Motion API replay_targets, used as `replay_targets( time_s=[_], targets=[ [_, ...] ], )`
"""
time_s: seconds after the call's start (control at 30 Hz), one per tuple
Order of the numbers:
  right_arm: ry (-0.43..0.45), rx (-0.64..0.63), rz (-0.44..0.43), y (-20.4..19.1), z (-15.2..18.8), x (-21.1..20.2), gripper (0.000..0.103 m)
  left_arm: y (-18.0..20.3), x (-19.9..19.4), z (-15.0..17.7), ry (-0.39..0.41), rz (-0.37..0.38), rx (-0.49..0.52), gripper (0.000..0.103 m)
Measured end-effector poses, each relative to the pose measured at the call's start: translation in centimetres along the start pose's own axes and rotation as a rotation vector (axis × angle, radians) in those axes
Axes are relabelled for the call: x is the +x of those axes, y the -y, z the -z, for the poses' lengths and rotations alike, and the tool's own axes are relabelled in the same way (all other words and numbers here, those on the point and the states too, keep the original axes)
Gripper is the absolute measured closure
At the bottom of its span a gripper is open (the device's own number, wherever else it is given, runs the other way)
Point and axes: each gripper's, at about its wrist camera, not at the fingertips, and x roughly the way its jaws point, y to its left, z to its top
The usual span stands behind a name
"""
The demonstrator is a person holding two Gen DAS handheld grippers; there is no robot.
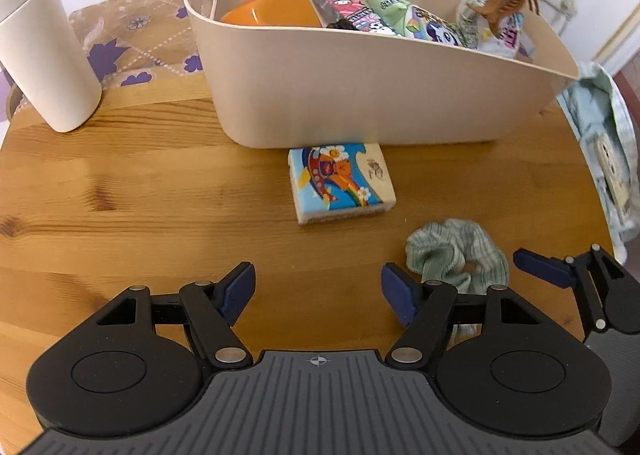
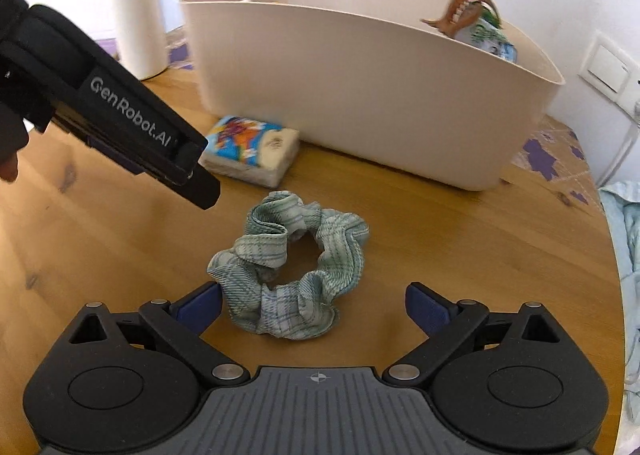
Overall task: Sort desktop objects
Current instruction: 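Grasp the cartoon tissue pack with the left tool while the right tool grasps the green plaid scrunchie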
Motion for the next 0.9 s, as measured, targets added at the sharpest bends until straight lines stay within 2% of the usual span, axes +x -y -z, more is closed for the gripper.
replay_targets(
  time_s=[0.2,0.33,0.47,0.73,0.9],
  targets=[
    [0.007,0.0,0.031,2.4,-1.0,0.9,0.003,1.6,1.1,-1.4,0.014,-0.001,-0.021,0.032],
    [0.014,-0.001,0.034,3.8,-1.6,1.5,0.003,2.4,1.8,-2.4,0.025,-0.043,-0.035,0.031],
    [0.014,-0.011,0.045,5.0,-2.0,2.2,0.003,2.9,2.5,-3.3,0.027,-0.046,-0.07,0.031],
    [0.018,-0.016,0.028,6.4,-2.1,3.2,0.003,4.0,4.4,-4.9,0.013,-0.1,-0.075,0.03],
    [0.023,-0.045,0.008,6.4,-2.7,3.5,0.014,4.6,5.0,-5.4,0.021,-0.121,-0.074,0.028]
  ],
)
